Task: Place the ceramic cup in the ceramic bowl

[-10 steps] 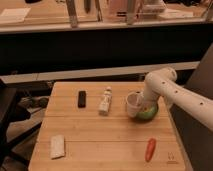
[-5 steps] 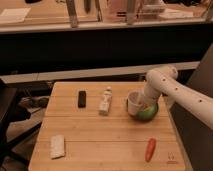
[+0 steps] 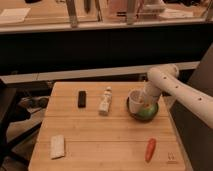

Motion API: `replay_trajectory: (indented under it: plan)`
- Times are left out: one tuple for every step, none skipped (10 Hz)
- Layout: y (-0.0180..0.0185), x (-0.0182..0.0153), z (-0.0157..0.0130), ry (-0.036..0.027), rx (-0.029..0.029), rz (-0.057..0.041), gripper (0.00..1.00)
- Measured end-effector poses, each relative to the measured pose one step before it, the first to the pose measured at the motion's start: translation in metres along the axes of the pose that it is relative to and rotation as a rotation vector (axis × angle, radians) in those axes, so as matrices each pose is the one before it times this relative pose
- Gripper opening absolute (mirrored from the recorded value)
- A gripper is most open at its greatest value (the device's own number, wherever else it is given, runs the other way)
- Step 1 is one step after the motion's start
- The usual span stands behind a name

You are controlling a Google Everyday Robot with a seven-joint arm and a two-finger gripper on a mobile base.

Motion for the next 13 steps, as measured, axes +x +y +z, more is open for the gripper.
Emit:
replay_trajectory:
  plan:
    - [0.00158,0.001,0.00006,0.00024,0.00039,-0.00229,0.01]
    - [0.0004,0.00085,0.00003,0.00055,0.00105,-0.00082,0.03]
    - [-0.00054,0.00092,0.00016,0.001,0.00143,-0.00264,0.12]
    - [0.00049,0.00009,0.00044,-0.00004,0.00015,-0.00224,0.2]
    - [0.00079,0.00035,0.00017,0.0003,0.00066,-0.00112,0.24]
    - [0.00027,0.00068,-0.00045,0.00097,0.00131,-0.00424,0.33]
    - [0.00061,0.00074,-0.00083,0.0012,0.00097,-0.00332,0.42]
    - [0.0006,0.00083,-0.00129,0.0018,0.00135,-0.00116,0.53]
    - [-0.0002,0.00039,-0.00057,0.00094,0.00182,-0.00407,0.62]
    - [-0.00011,0.00065,-0.00138,0.0013,0.00182,-0.00237,0.68]
    - [0.00015,0.00089,-0.00113,0.00058,0.00282,-0.00336,0.7]
    - [-0.00005,0.00062,-0.00078,0.00087,0.00192,-0.00307,0.66]
    - [0.00038,0.00059,-0.00045,0.00083,0.00107,-0.00222,0.64]
